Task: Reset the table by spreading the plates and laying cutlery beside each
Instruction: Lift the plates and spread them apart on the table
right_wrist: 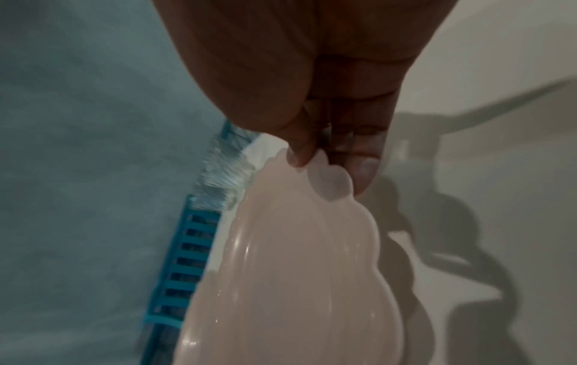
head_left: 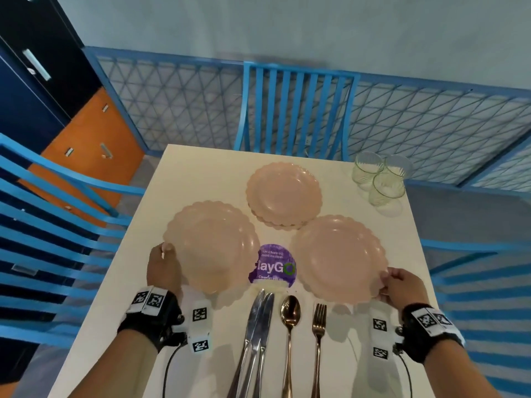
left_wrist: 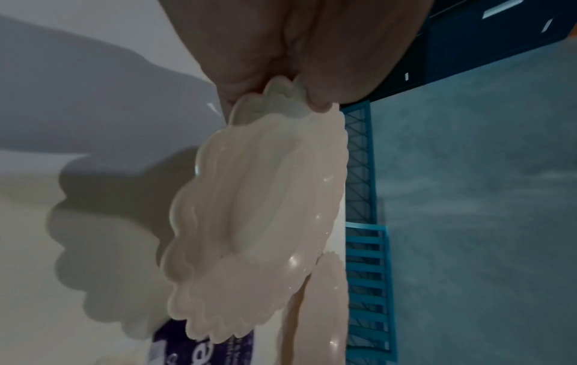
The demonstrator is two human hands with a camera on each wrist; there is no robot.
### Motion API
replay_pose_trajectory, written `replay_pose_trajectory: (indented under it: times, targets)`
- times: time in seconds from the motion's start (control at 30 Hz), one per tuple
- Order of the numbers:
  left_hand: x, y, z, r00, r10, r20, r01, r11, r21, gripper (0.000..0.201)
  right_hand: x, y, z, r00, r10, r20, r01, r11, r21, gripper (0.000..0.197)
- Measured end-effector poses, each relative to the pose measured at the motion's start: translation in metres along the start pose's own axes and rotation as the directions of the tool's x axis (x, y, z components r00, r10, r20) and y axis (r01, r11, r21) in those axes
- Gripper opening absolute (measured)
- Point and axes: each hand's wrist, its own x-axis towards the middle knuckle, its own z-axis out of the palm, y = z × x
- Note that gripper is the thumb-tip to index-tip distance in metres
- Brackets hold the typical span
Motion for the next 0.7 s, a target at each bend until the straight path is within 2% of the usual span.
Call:
replay_pose_trajectory:
  times: [0.1,0.2,0.3,0.4,0.53,0.63,0.7]
  targets:
    - [-0.013,0.017,-0.003,0.997,0.019,0.079,-0.006,0.987,-0.16,0.033,-0.025,-0.028,-0.01,0.996,-0.081,-0.023,0.084,0.987,0.14,0.012]
    - [-0.018,0.022,0.015,0.973,0.008,0.231,0.061,0.955,-0.29,0.032,-0.053,-0.062,0.001,0.976,-0.209,0.052,0.189,0.947,0.258,0.012]
    - [-0.034,0.034,0.036,0.926,0.044,0.376,0.101,0.928,-0.358,0.033,-0.07,-0.093,0.035,0.956,-0.252,0.152,0.195,0.929,0.314,0.01]
    - [-0.045,0.049,0.049,0.889,0.044,0.455,0.16,0.902,-0.4,0.032,-0.081,-0.117,0.07,0.943,-0.255,0.214,0.181,0.932,0.315,0.006]
    - [-0.037,0.055,0.055,0.9,-0.008,0.436,0.204,0.891,-0.405,0.03,-0.08,-0.134,0.098,0.926,-0.286,0.245,0.228,0.943,0.241,0.011]
    - [-0.024,0.056,0.054,0.931,0.001,0.366,0.156,0.903,-0.4,0.031,-0.074,-0.143,0.11,0.893,-0.348,0.286,0.316,0.936,0.153,0.019]
    - [-0.015,0.056,0.053,0.95,0.015,0.312,0.122,0.902,-0.414,0.033,-0.059,-0.148,0.119,0.907,-0.335,0.257,0.306,0.941,0.145,0.029]
